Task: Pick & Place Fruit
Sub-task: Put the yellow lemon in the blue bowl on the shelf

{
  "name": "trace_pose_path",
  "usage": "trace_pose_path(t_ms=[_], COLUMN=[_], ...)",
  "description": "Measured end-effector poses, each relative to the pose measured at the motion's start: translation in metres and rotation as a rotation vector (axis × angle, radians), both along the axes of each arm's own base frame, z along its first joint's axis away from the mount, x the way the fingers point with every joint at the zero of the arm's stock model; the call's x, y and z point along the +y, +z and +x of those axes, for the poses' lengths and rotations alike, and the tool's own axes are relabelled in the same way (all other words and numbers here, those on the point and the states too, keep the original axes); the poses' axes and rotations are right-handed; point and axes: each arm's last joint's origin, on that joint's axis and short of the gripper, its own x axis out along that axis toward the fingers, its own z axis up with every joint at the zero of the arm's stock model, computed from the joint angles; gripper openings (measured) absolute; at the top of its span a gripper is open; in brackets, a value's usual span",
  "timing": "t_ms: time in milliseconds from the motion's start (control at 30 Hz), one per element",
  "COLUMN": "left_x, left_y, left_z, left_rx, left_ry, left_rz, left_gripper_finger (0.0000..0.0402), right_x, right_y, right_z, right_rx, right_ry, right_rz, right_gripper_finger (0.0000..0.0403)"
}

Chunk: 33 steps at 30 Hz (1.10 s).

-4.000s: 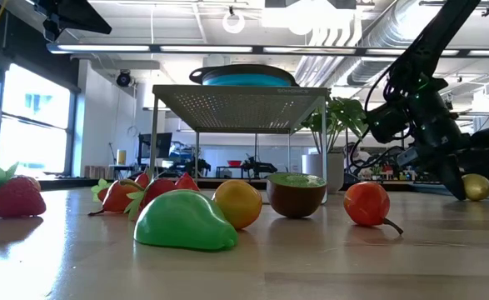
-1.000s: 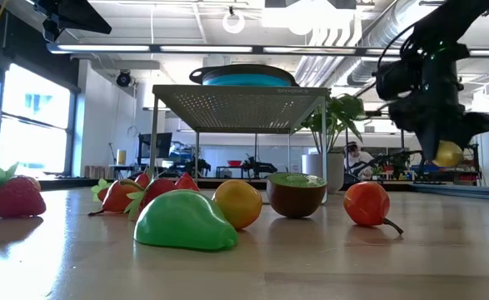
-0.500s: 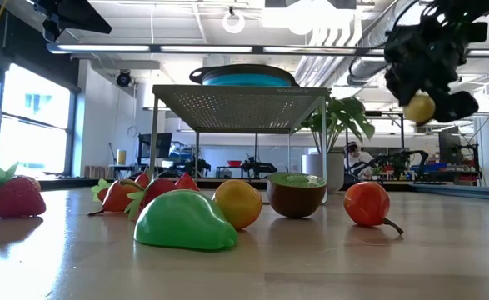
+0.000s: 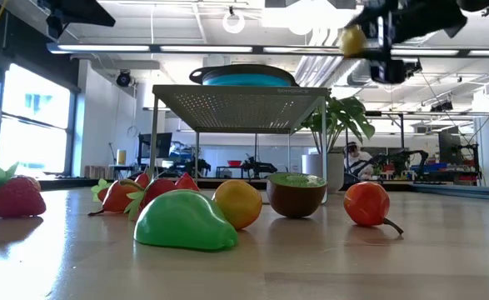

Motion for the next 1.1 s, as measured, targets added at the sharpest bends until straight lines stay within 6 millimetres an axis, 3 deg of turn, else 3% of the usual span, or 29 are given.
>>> trace_pose_path(t_ms=[233, 533, 867, 967, 1100], left_x=[0.001, 0.004, 0.004, 0.003, 0.003], left_y=[0.007, 0.014, 0.013, 0.013, 0.013], left_z=[0.001, 0.001, 0.003, 0.003, 0.003], left_rx=[-0.082, -0.15, -0.189, -0.22, -0.241], left_ry=[0.049, 0.165, 0.175, 0.167, 0.168], left_rz=[0.01, 0.031, -0.045, -0.099, -0.134], left_gripper_finger=[0.0003, 0.0003, 0.0005, 0.0024, 0.0082], right_x=[0.0, 0.002, 0.007, 0.006, 0.003], right_y=[0.02, 0.026, 0.028, 0.025, 0.021], right_z=[0.008, 0.013, 0.031, 0.037, 0.045], right_rx=[-0.173, -0.215, -0.272, -0.271, -0.267], right_ry=[-0.058, -0.18, -0.206, -0.196, -0.188], right_rz=[-0.128, -0.222, -0.294, -0.309, -0.307], right_gripper_finger=[0.0203, 0.0203, 0.0204, 0.0203, 0.0204])
